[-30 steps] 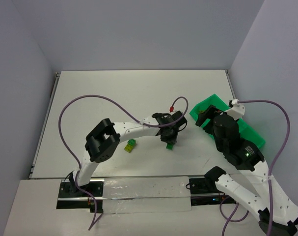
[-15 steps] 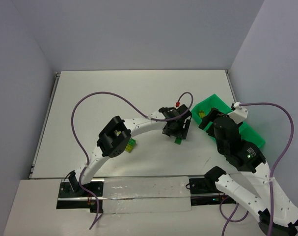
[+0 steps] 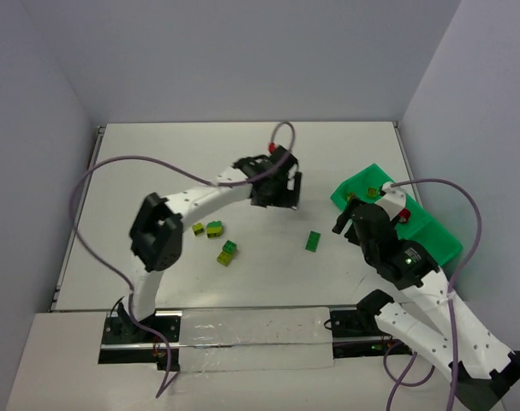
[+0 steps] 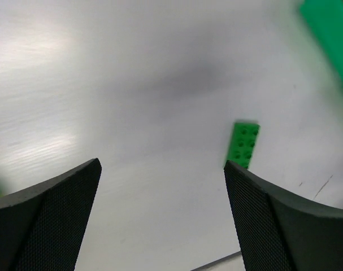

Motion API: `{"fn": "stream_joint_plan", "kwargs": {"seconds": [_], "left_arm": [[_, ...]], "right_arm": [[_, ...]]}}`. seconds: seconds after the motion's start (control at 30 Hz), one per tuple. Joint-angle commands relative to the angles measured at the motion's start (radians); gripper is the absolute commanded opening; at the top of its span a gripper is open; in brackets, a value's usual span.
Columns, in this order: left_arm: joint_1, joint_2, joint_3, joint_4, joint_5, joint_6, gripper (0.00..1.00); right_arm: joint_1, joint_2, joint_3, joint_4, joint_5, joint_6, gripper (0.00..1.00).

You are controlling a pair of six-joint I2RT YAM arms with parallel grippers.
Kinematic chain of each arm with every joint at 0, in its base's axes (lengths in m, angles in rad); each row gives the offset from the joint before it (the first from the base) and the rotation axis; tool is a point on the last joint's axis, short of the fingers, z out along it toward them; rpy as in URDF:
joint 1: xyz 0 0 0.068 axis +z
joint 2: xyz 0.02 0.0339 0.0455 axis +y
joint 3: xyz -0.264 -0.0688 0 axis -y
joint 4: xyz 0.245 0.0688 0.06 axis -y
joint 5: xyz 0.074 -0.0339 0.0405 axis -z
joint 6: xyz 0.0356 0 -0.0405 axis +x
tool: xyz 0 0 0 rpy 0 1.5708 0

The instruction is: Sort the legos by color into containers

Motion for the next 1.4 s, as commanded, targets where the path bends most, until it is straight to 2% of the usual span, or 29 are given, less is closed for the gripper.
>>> {"fn": "stream_joint_plan", "kwargs": {"seconds": [0.0,0.13,0.27,0.37,0.53,0.77,0.87,0.97,1.0,1.07,1.1,1.23,1.37], "left_arm": [[0.15,-0.279,-0.138,-0.004,-0.064,0.03,0.97],[0.259,-0.438,-0.244,-0.01,-0.089,0.034,0.97],[0.316,-0.529,-0.337,-0.015,-0.102,0.03,0.97],[0.334,-0.561,-0.375,-0.004,-0.09,0.022,0.97],[0.336,-0.578,-0.4,0.014,-0.076,0.011,0.97],[0.338,-0.571,-0.403,0.021,-0.075,0.024,0.97],[0.339,-0.572,-0.407,0.021,-0.084,0.03,0.96],[0.338,-0.572,-0.408,0.022,-0.084,0.031,0.96],[0.338,-0.57,-0.408,0.021,-0.084,0.03,0.96],[0.338,-0.567,-0.4,0.015,-0.084,0.031,0.96],[0.338,-0.567,-0.397,0.015,-0.086,0.031,0.96],[0.338,-0.567,-0.389,0.008,-0.099,0.036,0.96],[0.339,-0.57,-0.379,-0.003,-0.106,0.046,0.96]], "right_arm": [[0.006,0.099,-0.098,0.148,-0.117,0.072,0.83],[0.013,0.229,-0.159,0.257,-0.169,0.108,0.83],[0.013,0.364,-0.153,0.372,-0.176,0.109,0.83],[0.012,0.497,-0.128,0.413,-0.179,0.099,0.83],[0.013,0.596,-0.12,0.494,-0.204,0.077,0.83],[0.02,0.764,-0.106,0.532,-0.214,0.052,0.76],[0.032,0.787,-0.114,0.536,-0.194,0.051,0.66],[0.041,0.803,-0.111,0.529,-0.186,0.048,0.42],[0.041,0.803,-0.111,0.528,-0.182,0.05,0.41],[0.042,0.775,-0.103,0.504,-0.166,0.059,0.18],[0.041,0.755,-0.097,0.492,-0.16,0.06,0.12],[0.02,0.652,-0.058,0.409,-0.085,0.046,0.09],[-0.092,0.485,-0.04,0.308,0.0,-0.021,0.08]]}}
